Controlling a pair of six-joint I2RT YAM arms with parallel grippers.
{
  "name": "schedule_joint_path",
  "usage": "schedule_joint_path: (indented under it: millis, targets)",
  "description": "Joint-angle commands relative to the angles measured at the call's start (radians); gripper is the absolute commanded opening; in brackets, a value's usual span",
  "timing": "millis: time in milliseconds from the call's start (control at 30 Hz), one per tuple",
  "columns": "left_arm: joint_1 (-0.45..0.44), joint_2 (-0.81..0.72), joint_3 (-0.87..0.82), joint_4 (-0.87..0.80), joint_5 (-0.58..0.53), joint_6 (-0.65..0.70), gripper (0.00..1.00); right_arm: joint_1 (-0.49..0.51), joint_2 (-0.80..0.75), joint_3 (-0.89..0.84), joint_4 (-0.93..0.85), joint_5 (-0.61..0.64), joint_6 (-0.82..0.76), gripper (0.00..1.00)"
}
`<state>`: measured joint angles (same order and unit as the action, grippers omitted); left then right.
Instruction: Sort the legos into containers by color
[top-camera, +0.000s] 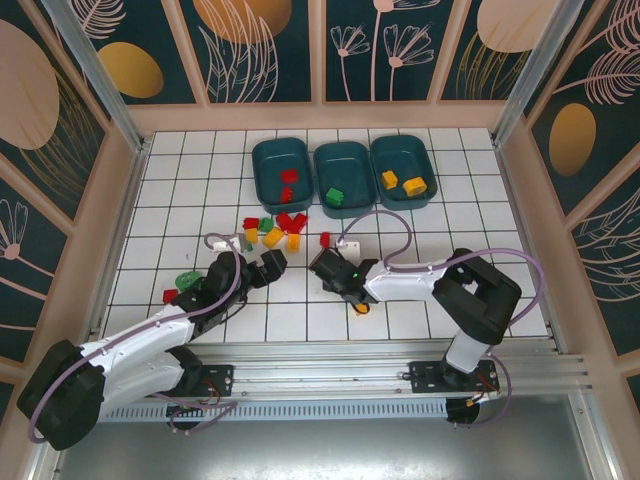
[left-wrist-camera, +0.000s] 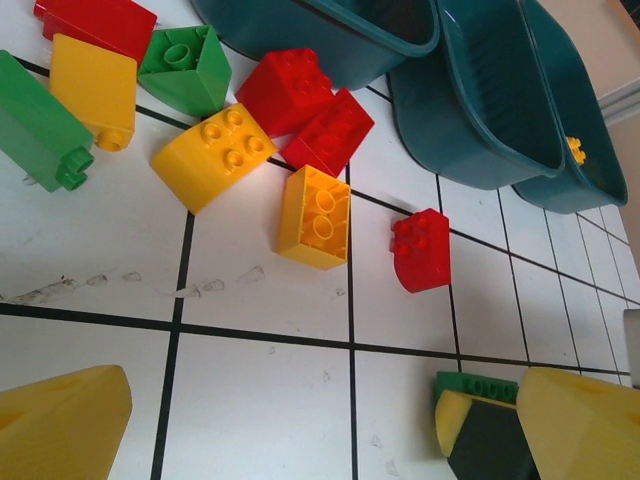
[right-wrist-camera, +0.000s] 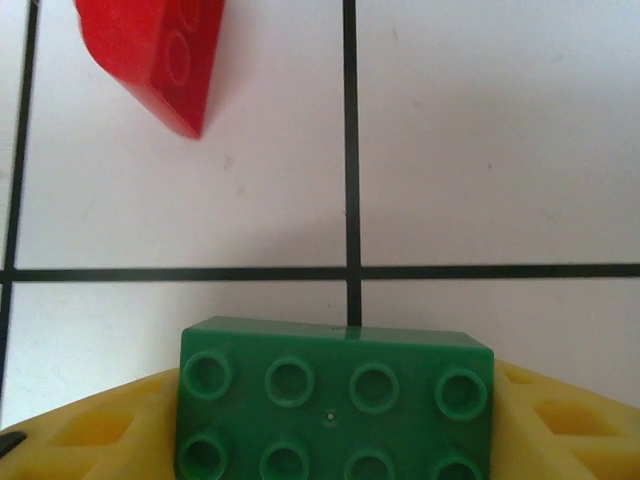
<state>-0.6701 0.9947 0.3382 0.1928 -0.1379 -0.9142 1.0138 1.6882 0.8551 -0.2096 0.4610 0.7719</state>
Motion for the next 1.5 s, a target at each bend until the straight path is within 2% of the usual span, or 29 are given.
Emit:
schedule_joint_path:
  millis: [0,100,233,467,667,733,800,900,1133,1267,1467]
  targets:
    - [-0.005,-0.015,-0.009,-0.022,-0.029,-0.005,0.99,0.007,-0.025,0.046,0.020,0.113,-0.040,0.55]
    - [-0.004,-0.019,-0.002,-0.023,-0.035,-0.005,0.99,-0.004,-0.045,0.092,0.021,0.157,-0.108,0.55]
    - [-0.004,-0.030,-0.003,-0.023,-0.059,-0.012,0.99,-0.082,-0.052,0.175,0.059,0.160,-0.237,0.55]
    - [-0.004,-0.054,-0.021,-0.015,-0.069,-0.052,0.98,-0.303,0.064,0.319,0.183,0.003,-0.418,0.55]
    - [-0.004,-0.055,-0.018,-0.008,-0.053,-0.064,0.99,-0.413,0.272,0.579,0.103,-0.126,-0.472,0.57]
    - [-0.005,-0.044,-0.006,-0.017,-0.046,-0.057,0.99,-0.429,0.336,0.663,0.068,-0.138,-0.483,0.61]
    - [-0.005,-0.030,0.012,-0.037,-0.043,-0.048,0.99,-0.440,0.381,0.737,0.024,-0.130,-0.484,0.71]
    - [-0.005,-0.022,0.038,-0.070,-0.044,-0.033,0.98,-0.445,0.381,0.777,0.002,-0.117,-0.485,0.81]
    - [-0.005,-0.062,0.053,-0.097,-0.099,-0.014,0.98,-0.432,0.212,0.654,0.035,-0.069,-0.492,0.84]
    - [-0.004,-0.086,0.049,-0.110,-0.147,0.000,0.98,-0.392,0.014,0.425,0.056,-0.021,-0.434,0.84]
    - [-0.003,-0.093,0.007,-0.077,-0.155,0.005,0.99,-0.308,-0.288,-0.003,-0.071,0.018,-0.170,0.80]
